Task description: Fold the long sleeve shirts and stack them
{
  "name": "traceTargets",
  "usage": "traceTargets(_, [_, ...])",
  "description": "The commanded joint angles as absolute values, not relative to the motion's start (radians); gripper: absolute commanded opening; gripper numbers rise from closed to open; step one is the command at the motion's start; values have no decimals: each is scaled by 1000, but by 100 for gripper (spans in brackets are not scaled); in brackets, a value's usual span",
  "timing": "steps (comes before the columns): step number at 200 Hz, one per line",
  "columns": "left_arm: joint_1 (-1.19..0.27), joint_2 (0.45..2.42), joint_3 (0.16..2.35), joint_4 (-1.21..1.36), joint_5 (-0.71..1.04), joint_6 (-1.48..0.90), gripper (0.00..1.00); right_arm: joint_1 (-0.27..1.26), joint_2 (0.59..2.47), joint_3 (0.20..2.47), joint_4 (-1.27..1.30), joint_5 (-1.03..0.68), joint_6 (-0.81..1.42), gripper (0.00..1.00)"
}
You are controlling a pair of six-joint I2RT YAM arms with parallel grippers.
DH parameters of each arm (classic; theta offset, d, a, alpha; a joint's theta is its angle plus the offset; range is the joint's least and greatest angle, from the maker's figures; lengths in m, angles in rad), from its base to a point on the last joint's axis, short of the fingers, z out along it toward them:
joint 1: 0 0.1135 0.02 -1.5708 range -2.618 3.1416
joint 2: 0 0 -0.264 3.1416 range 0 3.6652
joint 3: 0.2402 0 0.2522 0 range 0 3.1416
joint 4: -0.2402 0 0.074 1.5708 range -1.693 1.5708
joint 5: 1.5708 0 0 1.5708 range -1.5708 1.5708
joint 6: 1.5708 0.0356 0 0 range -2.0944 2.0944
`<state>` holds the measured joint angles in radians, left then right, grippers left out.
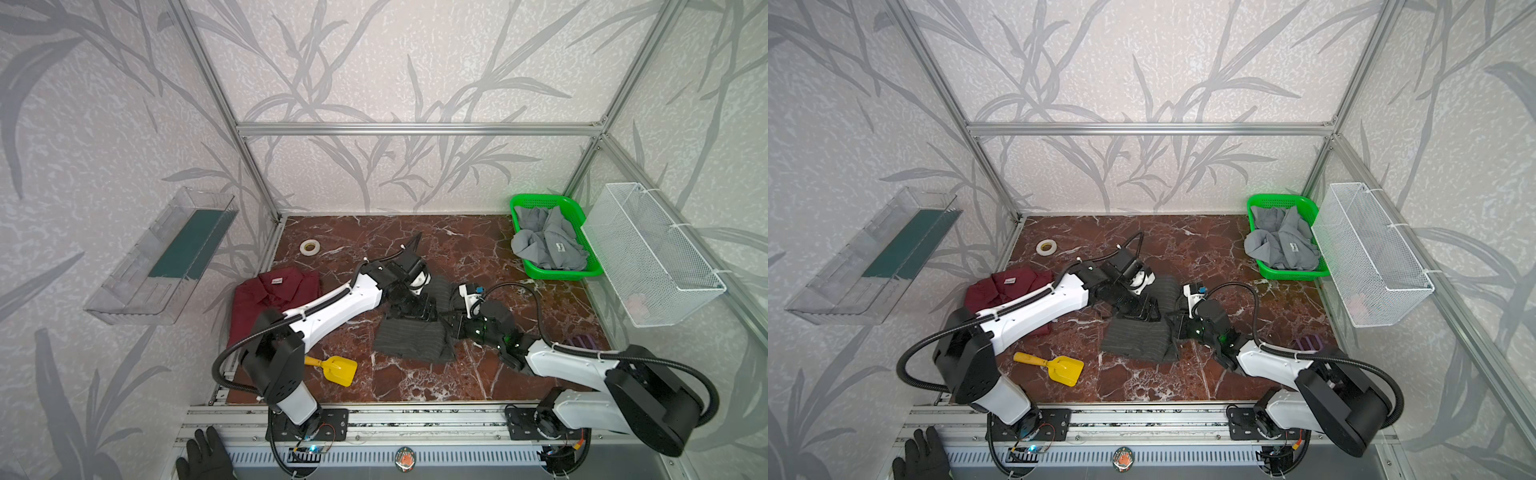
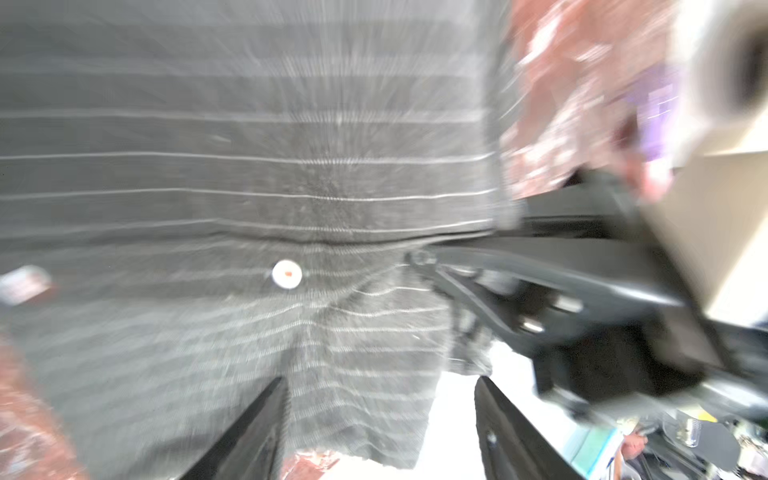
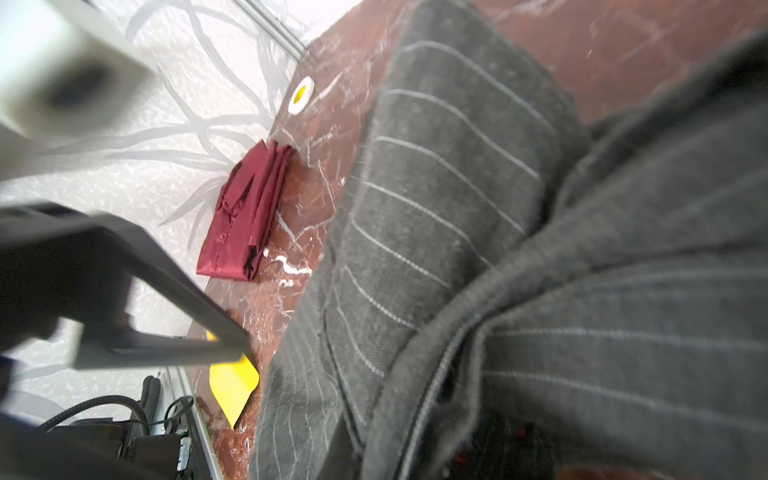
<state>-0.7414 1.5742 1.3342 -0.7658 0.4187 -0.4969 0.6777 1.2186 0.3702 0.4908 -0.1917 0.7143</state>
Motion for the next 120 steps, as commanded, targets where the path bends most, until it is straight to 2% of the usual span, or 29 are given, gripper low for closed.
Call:
traceTargets(1, [-727,1467,1362,-820,358,-488,71,665,1094,425,275,-130,624,0])
traceTargets(33, [-685,1323,1342,-783,306,-518,71,627,913,517,-36,-66,554,0])
traceTargets(53, [-656,1278,1345,-788,305,-536,71,610,861,625,-256,-35,503,0])
traceTargets(120, [-628,1230,1283,-692,388,-627,71,595,944,1118,-988,146,306,0])
